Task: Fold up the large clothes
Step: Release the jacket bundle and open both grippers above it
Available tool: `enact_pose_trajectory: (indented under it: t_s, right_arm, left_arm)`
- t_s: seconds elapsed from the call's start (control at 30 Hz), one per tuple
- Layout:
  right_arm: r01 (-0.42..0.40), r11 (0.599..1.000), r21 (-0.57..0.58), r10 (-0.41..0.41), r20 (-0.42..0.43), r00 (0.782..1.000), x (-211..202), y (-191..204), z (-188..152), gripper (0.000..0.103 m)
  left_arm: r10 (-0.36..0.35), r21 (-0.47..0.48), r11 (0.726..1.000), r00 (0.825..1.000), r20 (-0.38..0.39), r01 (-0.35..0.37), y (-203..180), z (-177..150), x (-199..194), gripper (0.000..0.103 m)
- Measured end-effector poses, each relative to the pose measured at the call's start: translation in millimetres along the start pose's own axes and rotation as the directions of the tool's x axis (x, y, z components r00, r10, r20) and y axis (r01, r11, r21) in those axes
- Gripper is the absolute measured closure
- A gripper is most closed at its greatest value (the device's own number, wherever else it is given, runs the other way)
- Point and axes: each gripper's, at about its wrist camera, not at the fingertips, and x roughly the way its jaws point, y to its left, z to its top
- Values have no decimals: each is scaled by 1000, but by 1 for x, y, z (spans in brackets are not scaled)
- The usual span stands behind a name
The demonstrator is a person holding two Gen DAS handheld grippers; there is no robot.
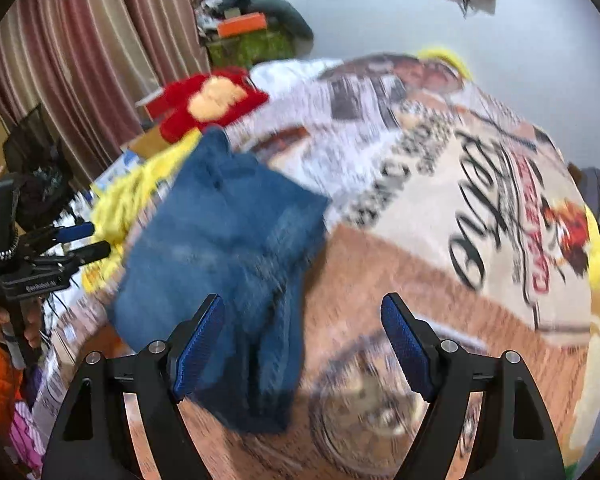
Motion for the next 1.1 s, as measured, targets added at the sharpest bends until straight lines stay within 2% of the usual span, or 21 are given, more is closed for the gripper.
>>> enact_pose_trajectory:
  t_s: [0.1, 0.23, 0.4, 0.57, 0.63, 0.67, 0.8, 0.93, 1.1]
  right_arm:
    - [-19, 1000, -12, 19, 25, 1000, 9, 11, 19, 24]
    - [-50, 999, -12, 50, 26, 998, 38, 23, 40, 24]
    - [-83, 996, 18, 84, -37, 996, 85, 23, 45, 24]
    - [-43, 998, 43, 46, -71, 996, 116, 8, 44, 24]
    - [-12, 998, 54, 16, -80, 997, 124, -3, 44, 24]
    - [-23, 998, 66, 29, -88, 996, 126, -10, 43, 24]
    - [-20, 994, 108, 29, -79, 996, 121, -26, 38, 24]
    - [30, 991, 129, -25, -43, 999, 95, -32, 37, 24]
    - [70, 992, 107, -74, 34, 997, 46, -26, 37, 24]
  left_arm:
    - [20, 37, 999, 999, 43, -21, -6, 21, 5, 32]
    - [43, 67, 997, 997, 57, -47, -13, 39, 27, 32]
    - [31, 69, 997, 1000, -1, -31, -20, 44, 73, 32]
    - [41, 59, 998, 998, -57, -38, -23, 41, 111, 31]
    - [45, 46, 998, 997, -57, -42, -21, 39, 118, 25]
    - [45, 35, 998, 997, -56, -43, -20, 40, 120, 24]
    - [40, 7, 999, 998, -58, -40, -14, 39, 115, 23]
    - [70, 10, 998, 996, -47, -70, -13, 40, 97, 23]
    - [64, -17, 998, 998, 27, -63, -10, 44, 47, 23]
